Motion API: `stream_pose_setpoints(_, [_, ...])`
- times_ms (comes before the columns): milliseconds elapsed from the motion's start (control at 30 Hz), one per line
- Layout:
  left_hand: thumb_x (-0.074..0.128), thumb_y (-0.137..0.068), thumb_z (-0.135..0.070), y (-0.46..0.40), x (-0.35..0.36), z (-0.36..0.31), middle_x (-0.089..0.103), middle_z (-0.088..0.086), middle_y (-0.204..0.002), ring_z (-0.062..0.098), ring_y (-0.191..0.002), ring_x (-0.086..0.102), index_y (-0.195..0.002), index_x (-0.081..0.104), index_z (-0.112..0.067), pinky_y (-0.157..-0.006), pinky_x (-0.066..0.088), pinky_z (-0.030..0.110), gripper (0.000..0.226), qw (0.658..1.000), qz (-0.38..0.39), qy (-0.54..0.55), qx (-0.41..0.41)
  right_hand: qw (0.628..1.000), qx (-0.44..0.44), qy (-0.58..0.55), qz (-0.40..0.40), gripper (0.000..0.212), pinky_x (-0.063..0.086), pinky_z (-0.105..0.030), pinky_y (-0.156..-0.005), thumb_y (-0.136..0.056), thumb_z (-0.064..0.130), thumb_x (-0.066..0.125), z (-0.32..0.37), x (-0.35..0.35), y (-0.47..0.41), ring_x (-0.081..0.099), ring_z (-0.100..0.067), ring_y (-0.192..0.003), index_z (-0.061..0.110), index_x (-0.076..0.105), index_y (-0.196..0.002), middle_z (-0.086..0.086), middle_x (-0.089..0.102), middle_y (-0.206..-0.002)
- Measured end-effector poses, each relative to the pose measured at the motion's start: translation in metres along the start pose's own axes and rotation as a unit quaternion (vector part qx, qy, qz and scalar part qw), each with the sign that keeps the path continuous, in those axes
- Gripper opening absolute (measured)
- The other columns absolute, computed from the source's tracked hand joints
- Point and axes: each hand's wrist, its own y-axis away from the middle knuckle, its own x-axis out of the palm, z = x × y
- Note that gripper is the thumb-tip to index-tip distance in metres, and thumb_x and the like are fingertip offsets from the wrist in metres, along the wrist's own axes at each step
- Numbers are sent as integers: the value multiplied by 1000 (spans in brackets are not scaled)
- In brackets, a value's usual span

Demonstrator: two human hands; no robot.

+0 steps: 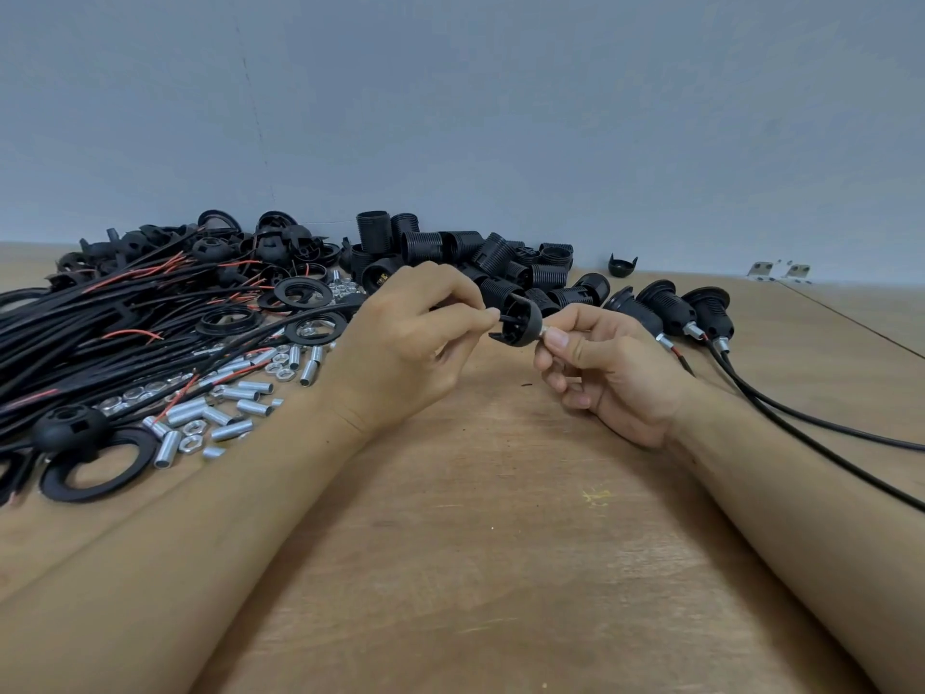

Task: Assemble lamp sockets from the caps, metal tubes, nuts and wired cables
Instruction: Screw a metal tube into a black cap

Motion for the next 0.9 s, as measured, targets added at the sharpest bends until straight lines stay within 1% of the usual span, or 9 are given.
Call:
stream_pose_setpoints(133, [73,-85,6,2,-2,-1,70,11,-84,29,-72,63,-86,77,-1,-68,50,33,8,999,29,19,-34,998,-53,29,-25,2,38,-21,-40,-78,16,69,0,1,1,57,-17,-56,16,69,-80,-10,68,-75])
stream_pose_setpoints(267, [74,-84,4,-2,-4,-6,71,8,-82,24,-74,66,-88,75,1,-69,52,30,4,995,30,47,-83,994,-94,58,-24,13,53,-25,-51,-79,19,71,0,8,4,71,-24,-76,12,67,-89,-15,74,-87])
stream_pose_setpoints(367, [71,-84,7,-4,-7,-10,70,1,-88,8,-85,67,-98,64,2,-75,46,8,17,983,32,107,-143,993,-100,59,-37,18,55,-25,-56,-81,21,71,2,11,3,73,-25,-80,9,68,-94,-16,74,-88])
stream_pose_setpoints(433, [63,-84,14,-4,-9,-11,71,2,-96,3,-98,65,-104,56,0,-79,43,2,26,976,46,136,-162,993,-90,51,-48,19,56,-25,-58,-80,22,71,3,11,2,72,-24,-78,7,69,-92,-17,74,-85])
stream_pose_setpoints(500, [59,-84,17,-3,-8,-11,71,5,-102,7,-102,66,-105,57,0,-87,46,8,28,976,64,140,-151,994,-83,36,-59,18,57,-24,-60,-80,19,69,2,10,0,71,-23,-72,4,68,-90,-17,73,-81])
stream_pose_setpoints(567, [62,-86,12,-2,-8,-9,69,6,-107,15,-101,66,-109,61,0,-93,51,22,26,979,79,118,-145,993,-79,24,-83,9,56,-22,-61,-85,10,67,2,8,-1,71,-21,-67,2,67,-88,-15,73,-76])
stream_pose_setpoints(700, [68,-93,-21,1,-11,7,71,2,-107,28,-101,63,-117,68,-10,-90,46,48,26,980,91,-58,-169,988,-64,13,-143,10,56,-19,-58,-92,-2,59,13,-5,-1,71,-18,-62,1,65,-84,-12,73,-70])
stream_pose_setpoints(800, [64,-96,-24,2,-20,20,73,2,-92,29,-85,64,-104,75,-12,-78,49,46,18,972,66,-58,-219,985,-55,4,-166,12,55,-20,-56,-93,1,59,23,-19,0,71,-17,-62,3,66,-84,-12,73,-71])
stream_pose_setpoints(900, [63,-96,-20,4,-22,23,67,6,-77,29,-72,59,-99,77,-9,-66,50,46,18,979,40,-42,-194,983,-35,105,-144,15,57,-24,-59,-93,6,62,25,-24,2,72,-18,-71,12,69,-81,-10,75,-78])
